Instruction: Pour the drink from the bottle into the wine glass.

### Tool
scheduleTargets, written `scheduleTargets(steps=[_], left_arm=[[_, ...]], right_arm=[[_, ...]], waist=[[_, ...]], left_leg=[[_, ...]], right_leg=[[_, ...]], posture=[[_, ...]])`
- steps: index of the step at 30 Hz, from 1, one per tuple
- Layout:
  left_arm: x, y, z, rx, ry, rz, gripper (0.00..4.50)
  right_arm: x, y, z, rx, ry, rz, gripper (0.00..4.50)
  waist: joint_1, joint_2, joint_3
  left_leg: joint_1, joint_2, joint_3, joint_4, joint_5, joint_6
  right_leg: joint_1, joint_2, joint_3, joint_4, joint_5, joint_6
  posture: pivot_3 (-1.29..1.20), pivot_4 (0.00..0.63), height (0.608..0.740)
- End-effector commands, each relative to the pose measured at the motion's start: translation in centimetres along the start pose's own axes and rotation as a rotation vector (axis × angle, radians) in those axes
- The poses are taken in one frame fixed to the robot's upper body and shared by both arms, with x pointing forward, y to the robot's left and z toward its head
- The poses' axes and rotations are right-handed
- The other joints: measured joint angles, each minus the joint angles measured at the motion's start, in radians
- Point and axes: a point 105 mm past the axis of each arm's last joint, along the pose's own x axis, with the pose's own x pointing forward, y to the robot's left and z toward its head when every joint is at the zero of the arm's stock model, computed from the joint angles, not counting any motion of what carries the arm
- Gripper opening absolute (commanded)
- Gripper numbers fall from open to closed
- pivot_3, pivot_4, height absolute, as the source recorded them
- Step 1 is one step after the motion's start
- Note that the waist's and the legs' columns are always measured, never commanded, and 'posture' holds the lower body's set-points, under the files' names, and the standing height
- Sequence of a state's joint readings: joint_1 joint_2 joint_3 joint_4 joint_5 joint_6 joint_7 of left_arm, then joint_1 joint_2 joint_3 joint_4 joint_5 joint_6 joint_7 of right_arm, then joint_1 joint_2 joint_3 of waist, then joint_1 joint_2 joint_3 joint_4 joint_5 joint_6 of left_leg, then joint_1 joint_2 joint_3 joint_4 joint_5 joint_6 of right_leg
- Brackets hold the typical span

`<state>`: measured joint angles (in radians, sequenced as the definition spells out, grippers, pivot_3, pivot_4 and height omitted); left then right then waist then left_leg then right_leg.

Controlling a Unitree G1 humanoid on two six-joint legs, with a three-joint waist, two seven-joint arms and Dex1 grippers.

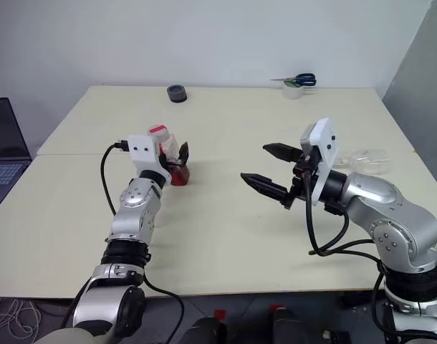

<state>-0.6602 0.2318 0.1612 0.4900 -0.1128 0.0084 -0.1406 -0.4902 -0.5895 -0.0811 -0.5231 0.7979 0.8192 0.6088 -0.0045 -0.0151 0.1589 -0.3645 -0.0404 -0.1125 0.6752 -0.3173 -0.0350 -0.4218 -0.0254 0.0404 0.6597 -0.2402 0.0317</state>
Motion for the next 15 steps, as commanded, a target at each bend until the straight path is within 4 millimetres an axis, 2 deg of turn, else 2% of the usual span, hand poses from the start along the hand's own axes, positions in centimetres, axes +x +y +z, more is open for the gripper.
scheduleTargets(steps=[1,8,15], left_arm=[[0.56,-0.47,2.39,0.015,-0.080,-0.013,4.46],[0.73,-0.71,2.58,0.009,-0.086,-0.023,4.46],[0.71,-0.74,2.51,-0.011,-0.086,-0.024,4.46]], right_arm=[[-0.55,-0.08,0.74,-0.046,-0.030,-0.008,4.50],[-0.90,-0.17,0.07,-0.047,-0.024,-0.009,4.50],[-0.81,0.01,0.30,-0.053,-0.026,-0.004,4.50]], waist=[[0.000,0.000,0.000],[0.000,0.000,0.000],[0.000,0.000,0.000]], left_leg=[[0.000,0.000,0.000,0.000,0.000,0.000],[0.000,0.000,0.000,0.000,0.000,0.000],[0.000,0.000,0.000,0.000,0.000,0.000]], right_leg=[[0.000,0.000,0.000,0.000,0.000,0.000],[0.000,0.000,0.000,0.000,0.000,0.000],[0.000,0.000,0.000,0.000,0.000,0.000]], posture=[[0.00,0.150,0.740],[0.00,0.150,0.740],[0.00,0.150,0.740]])
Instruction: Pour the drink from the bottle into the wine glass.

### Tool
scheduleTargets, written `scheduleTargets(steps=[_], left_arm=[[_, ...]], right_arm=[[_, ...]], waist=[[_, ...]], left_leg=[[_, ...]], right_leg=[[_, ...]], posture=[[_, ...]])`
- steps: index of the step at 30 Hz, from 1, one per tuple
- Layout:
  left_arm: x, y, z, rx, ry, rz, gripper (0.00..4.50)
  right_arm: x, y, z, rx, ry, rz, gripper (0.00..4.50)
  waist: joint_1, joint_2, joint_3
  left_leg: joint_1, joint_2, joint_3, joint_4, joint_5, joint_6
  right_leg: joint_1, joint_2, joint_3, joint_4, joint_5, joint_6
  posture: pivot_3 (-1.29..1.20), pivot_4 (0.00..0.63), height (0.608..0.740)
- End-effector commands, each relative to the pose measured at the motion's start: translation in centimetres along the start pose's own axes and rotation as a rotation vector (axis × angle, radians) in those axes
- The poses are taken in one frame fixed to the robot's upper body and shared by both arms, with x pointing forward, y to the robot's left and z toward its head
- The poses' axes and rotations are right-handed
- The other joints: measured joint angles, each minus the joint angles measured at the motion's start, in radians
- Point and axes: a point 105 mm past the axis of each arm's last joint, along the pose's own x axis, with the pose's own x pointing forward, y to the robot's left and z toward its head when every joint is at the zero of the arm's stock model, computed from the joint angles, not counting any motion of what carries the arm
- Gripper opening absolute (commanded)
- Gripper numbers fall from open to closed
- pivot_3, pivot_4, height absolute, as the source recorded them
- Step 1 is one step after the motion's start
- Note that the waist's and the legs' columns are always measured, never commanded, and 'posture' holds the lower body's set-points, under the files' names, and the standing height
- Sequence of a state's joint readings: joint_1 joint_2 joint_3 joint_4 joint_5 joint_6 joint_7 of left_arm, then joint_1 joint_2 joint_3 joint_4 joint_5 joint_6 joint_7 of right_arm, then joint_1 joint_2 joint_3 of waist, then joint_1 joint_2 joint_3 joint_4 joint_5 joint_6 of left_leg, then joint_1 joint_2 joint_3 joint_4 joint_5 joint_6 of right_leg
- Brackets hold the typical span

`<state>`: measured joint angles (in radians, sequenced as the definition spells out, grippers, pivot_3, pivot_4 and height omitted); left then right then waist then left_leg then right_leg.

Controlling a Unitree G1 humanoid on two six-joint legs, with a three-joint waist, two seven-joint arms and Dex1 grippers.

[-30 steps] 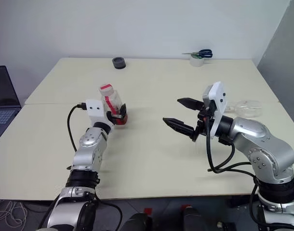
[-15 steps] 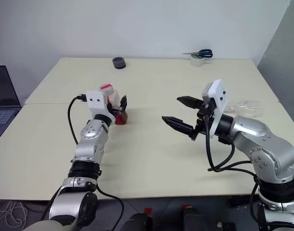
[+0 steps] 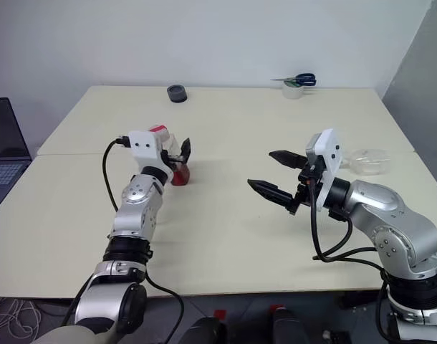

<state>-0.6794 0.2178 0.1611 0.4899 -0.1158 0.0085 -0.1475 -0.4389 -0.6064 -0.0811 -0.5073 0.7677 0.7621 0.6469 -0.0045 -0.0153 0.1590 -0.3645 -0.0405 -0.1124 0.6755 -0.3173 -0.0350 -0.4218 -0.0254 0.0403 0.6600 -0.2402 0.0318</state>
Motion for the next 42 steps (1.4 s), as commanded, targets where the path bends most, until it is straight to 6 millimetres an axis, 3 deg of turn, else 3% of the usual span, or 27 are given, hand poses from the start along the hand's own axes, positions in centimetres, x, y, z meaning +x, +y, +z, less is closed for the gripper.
scheduleTargets(steps=[1,2,5,12,20,23,28,30,32,36,42], left_arm=[[0.3,0.0,1.7,-0.003,-0.063,-0.004,4.46],[0.2,0.0,1.6,-0.006,-0.060,-0.005,4.46],[0.1,0.1,1.4,-0.009,-0.058,-0.005,3.86],[-0.1,0.2,1.3,-0.011,-0.056,-0.005,1.82],[-0.4,0.5,0.8,-0.002,-0.032,0.003,1.77],[-0.5,0.0,1.0,0.008,-0.019,-0.025,1.77],[-1.4,-4.5,3.7,-0.015,-0.050,-0.307,1.77],[-3.1,-8.1,4.7,-0.008,-0.055,-0.561,1.77],[-5.0,-10.6,5.3,-0.018,-0.044,-0.753,1.77],[-6.8,-12.4,6.1,-0.037,-0.024,-0.946,1.77],[-6.4,-12.4,6.2,-0.006,-0.016,-1.012,1.77]], right_arm=[[-0.1,0.3,1.4,-0.050,-0.036,0.007,4.50],[0.0,0.4,1.6,-0.051,-0.038,0.008,4.50],[0.2,0.4,1.9,-0.053,-0.042,0.010,4.50],[0.5,0.4,2.3,-0.051,-0.042,0.014,4.50],[0.5,0.2,2.0,-0.050,-0.035,0.001,4.50],[0.6,-0.9,1.0,-0.135,0.047,-0.071,4.50],[2.2,-3.4,3.1,-0.142,-0.034,-0.218,4.50],[3.1,-3.4,3.8,-0.115,-0.075,-0.213,4.50],[3.7,-2.9,4.2,-0.085,-0.098,-0.181,4.50],[3.9,-0.6,4.8,0.003,-0.143,-0.035,4.50],[3.4,1.1,4.7,-0.001,-0.069,0.054,4.50]], waist=[[0.000,0.000,0.000],[0.000,0.000,0.000],[0.000,0.000,0.000],[0.001,0.000,0.000],[0.001,0.000,0.000],[0.000,0.000,0.000],[-0.003,0.000,0.000],[-0.004,0.000,0.000],[-0.004,0.000,0.000],[-0.006,0.000,0.000],[-0.008,0.000,0.000]], left_leg=[[0.000,0.000,0.000,0.000,0.000,0.000],[0.000,0.000,0.000,0.000,0.000,0.000],[0.000,0.000,0.000,0.000,0.000,0.000],[0.000,0.000,0.000,0.000,0.000,0.000],[0.000,0.000,0.000,0.000,0.000,0.000],[0.000,0.000,0.000,0.000,0.000,0.000],[0.000,0.000,0.001,0.000,0.000,0.000],[-0.001,0.000,0.000,0.000,0.000,0.000],[-0.001,0.000,0.000,0.000,0.000,0.000],[-0.002,0.000,0.001,0.000,0.000,0.000],[-0.001,0.000,0.000,0.000,0.000,0.001]], right_leg=[[0.000,0.000,0.000,0.000,0.000,0.000],[0.000,0.000,0.000,0.000,0.000,0.000],[0.000,0.000,0.000,0.000,0.000,0.000],[0.000,0.000,0.000,0.000,0.000,0.000],[0.000,0.000,0.000,0.000,0.000,0.000],[0.000,0.000,0.000,0.000,0.000,0.000],[-0.001,0.000,0.001,0.002,0.000,0.000],[-0.002,0.000,0.000,0.002,0.000,0.000],[-0.002,0.000,0.000,0.001,0.000,0.000],[-0.002,-0.001,0.001,0.000,0.000,0.000],[-0.001,0.000,0.000,0.001,0.000,0.000]], posture=[[0.00,0.150,0.740],[0.00,0.150,0.740],[0.00,0.150,0.740],[0.00,0.150,0.740],[0.00,0.150,0.740],[0.00,0.150,0.740],[0.00,0.150,0.740],[0.00,0.150,0.740],[0.00,0.150,0.740],[0.00,0.150,0.740],[0.00,0.150,0.740]])
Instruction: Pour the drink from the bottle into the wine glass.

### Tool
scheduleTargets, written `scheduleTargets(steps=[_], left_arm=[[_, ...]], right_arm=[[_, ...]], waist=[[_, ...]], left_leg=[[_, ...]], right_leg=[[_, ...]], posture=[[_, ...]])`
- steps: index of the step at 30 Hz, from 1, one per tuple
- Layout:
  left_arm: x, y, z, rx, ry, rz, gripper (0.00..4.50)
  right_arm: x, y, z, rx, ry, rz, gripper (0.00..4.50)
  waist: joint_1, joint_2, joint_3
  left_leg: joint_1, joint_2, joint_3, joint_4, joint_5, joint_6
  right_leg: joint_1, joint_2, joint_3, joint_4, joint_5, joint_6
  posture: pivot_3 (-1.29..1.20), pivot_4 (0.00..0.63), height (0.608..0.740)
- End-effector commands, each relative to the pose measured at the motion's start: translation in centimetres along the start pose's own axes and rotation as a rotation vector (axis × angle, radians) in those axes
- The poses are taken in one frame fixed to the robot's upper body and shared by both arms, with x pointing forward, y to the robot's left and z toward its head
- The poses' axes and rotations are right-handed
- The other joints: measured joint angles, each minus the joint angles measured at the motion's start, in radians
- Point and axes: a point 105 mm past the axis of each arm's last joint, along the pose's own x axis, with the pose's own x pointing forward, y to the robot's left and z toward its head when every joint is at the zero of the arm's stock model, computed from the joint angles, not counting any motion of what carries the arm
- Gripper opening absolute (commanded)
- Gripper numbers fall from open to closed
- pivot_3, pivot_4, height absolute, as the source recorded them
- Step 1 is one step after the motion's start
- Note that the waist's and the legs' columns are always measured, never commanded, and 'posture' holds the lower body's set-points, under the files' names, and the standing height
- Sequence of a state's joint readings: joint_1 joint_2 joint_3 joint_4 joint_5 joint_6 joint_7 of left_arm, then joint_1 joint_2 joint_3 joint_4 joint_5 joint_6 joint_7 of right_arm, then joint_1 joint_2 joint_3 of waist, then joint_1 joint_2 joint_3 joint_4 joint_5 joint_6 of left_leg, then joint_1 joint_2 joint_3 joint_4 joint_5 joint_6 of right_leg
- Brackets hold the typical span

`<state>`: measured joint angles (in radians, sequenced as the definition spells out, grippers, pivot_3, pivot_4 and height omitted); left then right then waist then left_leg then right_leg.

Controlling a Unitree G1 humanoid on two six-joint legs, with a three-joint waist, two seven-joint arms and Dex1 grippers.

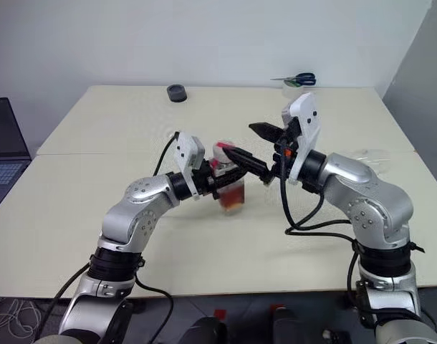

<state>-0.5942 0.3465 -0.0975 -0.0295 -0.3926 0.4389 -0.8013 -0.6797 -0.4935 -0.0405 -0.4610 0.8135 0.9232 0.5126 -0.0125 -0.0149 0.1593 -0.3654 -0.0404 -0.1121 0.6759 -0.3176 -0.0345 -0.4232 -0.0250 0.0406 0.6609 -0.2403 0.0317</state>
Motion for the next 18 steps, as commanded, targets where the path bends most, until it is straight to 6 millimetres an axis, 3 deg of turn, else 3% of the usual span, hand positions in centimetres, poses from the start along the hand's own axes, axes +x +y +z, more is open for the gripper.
scheduleTargets(steps=[1,10,18], left_arm=[[0.3,0.5,1.8,0.065,-0.040,-0.024,1.77],[1.4,0.8,2.8,0.094,-0.078,-0.061,1.77],[1.6,0.6,3.0,0.101,-0.088,-0.068,1.77]], right_arm=[[-0.2,0.9,1.3,-0.025,-0.026,0.031,4.50],[1.8,-0.2,1.2,-0.029,-0.052,-0.094,4.50],[2.4,-0.5,1.2,0.025,-0.069,-0.100,4.50]], waist=[[-0.001,0.000,0.000],[-0.008,0.000,0.000],[-0.012,0.000,0.000]], left_leg=[[0.000,0.000,0.000,0.000,0.000,0.000],[0.000,0.000,0.000,0.000,0.000,0.000],[0.000,0.000,0.000,0.000,0.000,0.000]], right_leg=[[0.000,0.000,0.000,0.000,0.000,0.000],[0.000,0.000,0.000,0.000,0.000,0.000],[-0.001,0.000,0.000,0.000,0.000,0.000]], posture=[[0.00,0.150,0.740],[0.00,0.150,0.740],[0.00,0.150,0.740]])
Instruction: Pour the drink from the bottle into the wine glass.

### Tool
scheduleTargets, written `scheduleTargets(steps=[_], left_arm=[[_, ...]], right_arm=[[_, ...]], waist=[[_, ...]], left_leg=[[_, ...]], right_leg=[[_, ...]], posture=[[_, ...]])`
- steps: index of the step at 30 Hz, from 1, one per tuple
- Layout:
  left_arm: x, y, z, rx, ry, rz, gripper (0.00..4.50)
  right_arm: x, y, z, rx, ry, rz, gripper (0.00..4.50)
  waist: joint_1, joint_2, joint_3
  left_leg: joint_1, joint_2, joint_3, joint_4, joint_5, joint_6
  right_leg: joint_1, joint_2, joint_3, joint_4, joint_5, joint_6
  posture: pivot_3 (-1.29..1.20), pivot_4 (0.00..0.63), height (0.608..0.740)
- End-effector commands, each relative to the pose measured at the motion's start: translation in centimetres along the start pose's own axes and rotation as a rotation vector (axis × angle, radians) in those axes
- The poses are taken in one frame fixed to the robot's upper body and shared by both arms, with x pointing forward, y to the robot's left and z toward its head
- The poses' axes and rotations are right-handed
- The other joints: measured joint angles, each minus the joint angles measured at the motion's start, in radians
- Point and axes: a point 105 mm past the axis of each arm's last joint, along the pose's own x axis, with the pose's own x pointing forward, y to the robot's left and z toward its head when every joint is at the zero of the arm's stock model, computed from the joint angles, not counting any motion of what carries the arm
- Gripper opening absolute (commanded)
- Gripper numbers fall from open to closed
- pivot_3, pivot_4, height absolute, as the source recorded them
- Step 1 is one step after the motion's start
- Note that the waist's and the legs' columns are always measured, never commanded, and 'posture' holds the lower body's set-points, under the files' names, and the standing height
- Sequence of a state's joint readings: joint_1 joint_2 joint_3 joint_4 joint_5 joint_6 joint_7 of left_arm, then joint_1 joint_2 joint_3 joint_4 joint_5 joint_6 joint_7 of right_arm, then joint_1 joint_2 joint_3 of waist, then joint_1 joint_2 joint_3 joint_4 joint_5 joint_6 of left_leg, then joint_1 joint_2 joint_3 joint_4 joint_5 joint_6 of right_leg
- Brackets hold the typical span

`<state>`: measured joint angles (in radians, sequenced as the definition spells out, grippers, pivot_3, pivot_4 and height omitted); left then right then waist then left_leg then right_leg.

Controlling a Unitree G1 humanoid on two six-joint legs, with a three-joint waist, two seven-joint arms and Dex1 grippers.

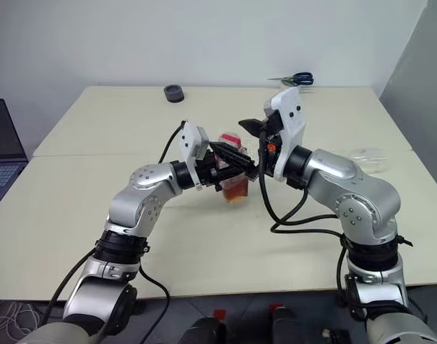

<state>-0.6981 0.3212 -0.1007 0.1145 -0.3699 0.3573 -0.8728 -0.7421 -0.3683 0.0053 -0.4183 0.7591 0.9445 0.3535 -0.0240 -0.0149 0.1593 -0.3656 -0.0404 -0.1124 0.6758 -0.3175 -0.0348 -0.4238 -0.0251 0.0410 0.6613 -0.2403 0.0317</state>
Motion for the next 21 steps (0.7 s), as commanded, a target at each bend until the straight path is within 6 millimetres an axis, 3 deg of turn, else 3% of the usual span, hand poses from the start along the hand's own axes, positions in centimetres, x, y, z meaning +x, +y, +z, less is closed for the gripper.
scheduleTargets(steps=[1,9,19,21], left_arm=[[0.3,-0.2,2.0,0.067,-0.057,-0.014,1.77],[0.2,-0.3,2.2,0.070,-0.072,-0.004,1.77],[0.2,-0.3,2.5,0.075,-0.078,-0.001,1.77],[0.3,-0.3,2.6,0.076,-0.078,-0.001,1.77]], right_arm=[[0.0,0.2,1.0,-0.003,-0.043,0.007,4.50],[0.3,0.3,-0.2,0.072,-0.035,0.010,4.50],[0.6,-0.3,-0.1,0.083,-0.063,-0.027,4.50],[0.6,-0.3,0.0,0.083,-0.071,-0.029,4.12]], waist=[[-0.001,0.000,0.000],[-0.003,0.000,0.000],[-0.004,0.000,0.000],[-0.004,0.000,0.000]], left_leg=[[0.000,0.000,0.000,0.000,0.000,0.000],[0.000,0.000,0.000,0.000,0.000,0.000],[0.000,0.000,0.000,0.000,0.000,0.000],[0.000,0.000,0.000,0.000,0.000,0.000]], right_leg=[[0.000,0.000,0.000,0.000,0.000,0.000],[0.000,0.000,0.000,0.000,0.000,0.000],[0.000,0.000,0.000,0.000,0.000,0.000],[0.000,0.000,0.000,0.000,0.000,0.000]], posture=[[0.00,0.150,0.740],[0.00,0.150,0.740],[0.00,0.150,0.740],[0.00,0.150,0.740]])
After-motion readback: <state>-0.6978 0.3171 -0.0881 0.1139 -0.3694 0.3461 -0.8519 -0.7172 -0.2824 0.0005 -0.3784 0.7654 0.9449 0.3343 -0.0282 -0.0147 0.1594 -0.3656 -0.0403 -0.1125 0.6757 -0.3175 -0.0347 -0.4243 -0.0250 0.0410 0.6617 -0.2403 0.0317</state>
